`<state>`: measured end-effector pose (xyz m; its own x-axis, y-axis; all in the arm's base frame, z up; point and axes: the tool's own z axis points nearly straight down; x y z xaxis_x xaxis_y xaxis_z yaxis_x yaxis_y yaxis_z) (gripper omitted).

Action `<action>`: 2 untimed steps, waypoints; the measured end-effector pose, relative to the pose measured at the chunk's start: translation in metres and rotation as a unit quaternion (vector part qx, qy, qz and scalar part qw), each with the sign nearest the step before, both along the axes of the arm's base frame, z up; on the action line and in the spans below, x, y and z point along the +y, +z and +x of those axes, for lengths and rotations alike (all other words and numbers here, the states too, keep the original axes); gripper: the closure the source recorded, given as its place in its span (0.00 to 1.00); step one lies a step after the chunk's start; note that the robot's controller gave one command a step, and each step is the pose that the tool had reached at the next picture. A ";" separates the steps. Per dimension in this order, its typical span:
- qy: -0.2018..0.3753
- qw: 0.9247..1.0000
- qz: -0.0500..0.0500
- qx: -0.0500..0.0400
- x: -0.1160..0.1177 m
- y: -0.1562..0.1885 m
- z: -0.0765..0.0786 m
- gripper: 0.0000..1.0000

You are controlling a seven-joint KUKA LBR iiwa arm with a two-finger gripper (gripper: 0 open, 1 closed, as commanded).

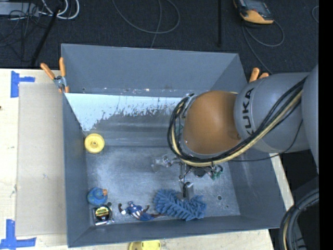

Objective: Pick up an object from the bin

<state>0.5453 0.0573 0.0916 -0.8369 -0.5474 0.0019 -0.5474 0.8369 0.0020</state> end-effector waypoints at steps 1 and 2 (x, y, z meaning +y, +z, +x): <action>-0.029 1.000 0.000 -0.002 -0.024 -0.005 -0.055 0.00; 0.113 0.994 0.001 -0.004 -0.016 -0.019 -0.067 1.00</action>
Offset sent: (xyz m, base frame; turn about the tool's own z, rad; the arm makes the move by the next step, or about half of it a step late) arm -0.0688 -0.0171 -0.0202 -0.2302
